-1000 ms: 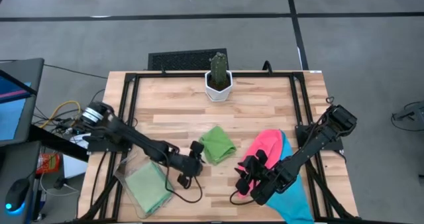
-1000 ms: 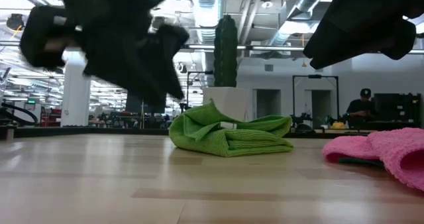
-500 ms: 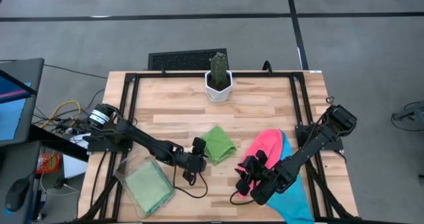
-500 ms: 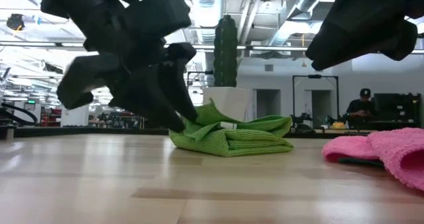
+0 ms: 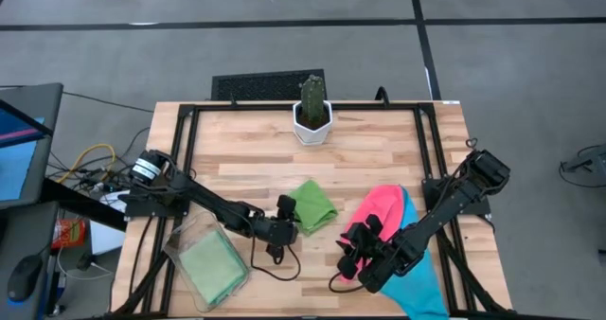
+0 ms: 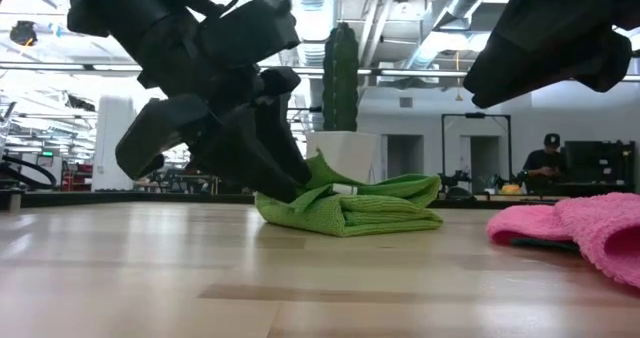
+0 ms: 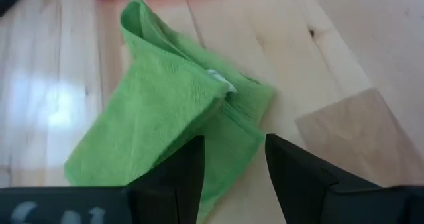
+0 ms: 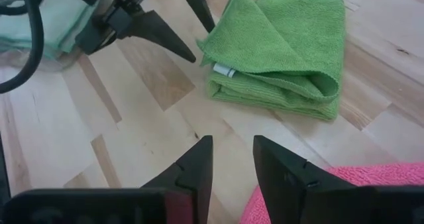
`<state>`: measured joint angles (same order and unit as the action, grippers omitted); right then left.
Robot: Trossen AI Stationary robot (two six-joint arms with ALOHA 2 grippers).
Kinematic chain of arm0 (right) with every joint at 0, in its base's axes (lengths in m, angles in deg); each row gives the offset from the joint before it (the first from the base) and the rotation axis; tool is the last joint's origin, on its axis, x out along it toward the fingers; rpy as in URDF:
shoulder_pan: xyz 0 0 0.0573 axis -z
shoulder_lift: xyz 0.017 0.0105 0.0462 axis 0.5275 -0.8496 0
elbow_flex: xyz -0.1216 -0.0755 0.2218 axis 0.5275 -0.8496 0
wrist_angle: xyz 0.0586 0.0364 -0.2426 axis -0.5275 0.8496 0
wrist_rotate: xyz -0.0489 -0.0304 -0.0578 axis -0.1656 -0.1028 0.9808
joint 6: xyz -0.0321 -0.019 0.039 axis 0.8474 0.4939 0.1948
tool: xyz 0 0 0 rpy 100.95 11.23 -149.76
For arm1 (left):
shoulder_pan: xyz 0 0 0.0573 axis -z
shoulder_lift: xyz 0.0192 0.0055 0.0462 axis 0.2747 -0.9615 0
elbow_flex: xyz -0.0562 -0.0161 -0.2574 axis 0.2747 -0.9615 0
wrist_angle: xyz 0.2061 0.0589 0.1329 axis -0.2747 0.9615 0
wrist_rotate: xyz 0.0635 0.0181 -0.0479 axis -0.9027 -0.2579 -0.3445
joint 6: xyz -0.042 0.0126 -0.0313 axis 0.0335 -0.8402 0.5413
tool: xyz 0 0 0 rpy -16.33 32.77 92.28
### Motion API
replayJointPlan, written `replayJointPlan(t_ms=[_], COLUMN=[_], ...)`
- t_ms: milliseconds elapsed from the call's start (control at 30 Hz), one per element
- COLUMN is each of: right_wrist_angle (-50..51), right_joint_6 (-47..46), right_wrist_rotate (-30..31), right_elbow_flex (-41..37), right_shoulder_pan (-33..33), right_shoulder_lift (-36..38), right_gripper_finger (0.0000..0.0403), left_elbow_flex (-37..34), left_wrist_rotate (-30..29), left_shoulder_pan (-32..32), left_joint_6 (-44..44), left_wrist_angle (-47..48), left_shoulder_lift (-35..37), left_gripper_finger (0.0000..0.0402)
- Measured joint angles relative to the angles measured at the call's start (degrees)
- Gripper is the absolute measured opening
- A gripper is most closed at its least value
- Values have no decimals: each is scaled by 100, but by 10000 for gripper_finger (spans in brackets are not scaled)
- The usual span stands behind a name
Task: Fold microfiber towels
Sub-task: Fold the green microfiber cloth
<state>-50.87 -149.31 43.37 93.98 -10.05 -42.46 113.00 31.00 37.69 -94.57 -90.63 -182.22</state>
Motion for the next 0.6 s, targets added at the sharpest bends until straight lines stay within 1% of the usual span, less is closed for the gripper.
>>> replayJointPlan(t_ms=[100,167,467,533,600], right_wrist_angle=[1,-3,0,-3,-2], right_joint_6=[-1,-1,0,-1,-1], right_wrist_rotate=[-2,-4,-4,-4,-4], right_elbow_flex=[1,1,-1,1,1], right_shoulder_pan=[0,0,0,0,0], right_shoulder_lift=[0,0,0,0,0], right_gripper_finger=[133,133,132,132,132], left_elbow_flex=[1,1,1,1,1], left_wrist_rotate=[68,56,52,52,54], left_shoulder_pan=[-4,-3,-3,-3,-3], left_joint_6=[72,116,307,315,319], left_wrist_angle=[18,11,-49,-117,-123], left_shoulder_lift=[-13,-13,-13,-13,-13], left_gripper_finger=[149,135,23,7,3])
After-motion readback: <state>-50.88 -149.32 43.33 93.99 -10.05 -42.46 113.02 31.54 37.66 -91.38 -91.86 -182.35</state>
